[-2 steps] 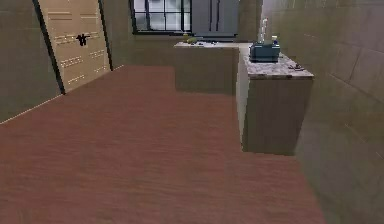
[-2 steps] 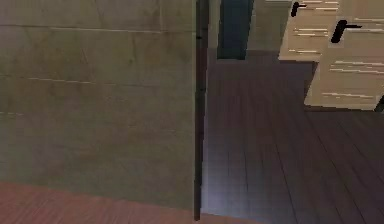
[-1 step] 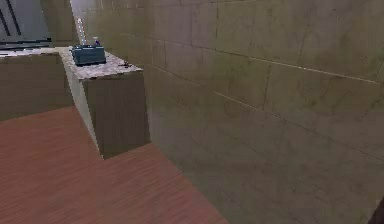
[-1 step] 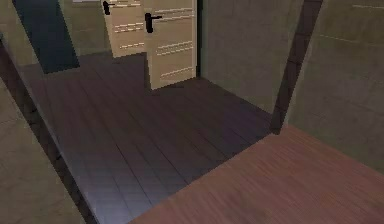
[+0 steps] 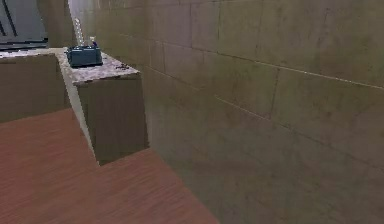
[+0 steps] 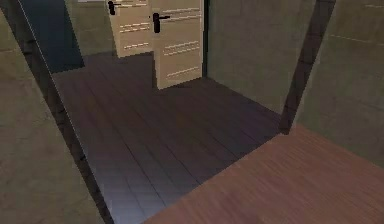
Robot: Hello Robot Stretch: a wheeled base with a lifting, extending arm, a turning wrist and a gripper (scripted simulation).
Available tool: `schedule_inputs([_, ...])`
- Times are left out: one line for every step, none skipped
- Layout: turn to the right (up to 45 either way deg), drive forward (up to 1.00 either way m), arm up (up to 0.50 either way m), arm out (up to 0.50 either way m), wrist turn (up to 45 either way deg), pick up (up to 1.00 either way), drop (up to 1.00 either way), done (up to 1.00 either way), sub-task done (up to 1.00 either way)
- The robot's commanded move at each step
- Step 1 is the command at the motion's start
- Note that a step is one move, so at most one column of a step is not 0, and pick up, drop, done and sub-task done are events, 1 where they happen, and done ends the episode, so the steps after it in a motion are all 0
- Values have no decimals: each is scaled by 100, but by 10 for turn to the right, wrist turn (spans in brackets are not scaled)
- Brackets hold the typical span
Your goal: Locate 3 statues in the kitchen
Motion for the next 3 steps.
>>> schedule_inputs([-450, 0, 0, 0, 0, 0, 0, 0, 0])
schedule_inputs([-390, 0, 0, 0, 0, 0, 0, 0, 0])
schedule_inputs([-30, 0, 0, 0, 0, 0, 0, 0, 0])
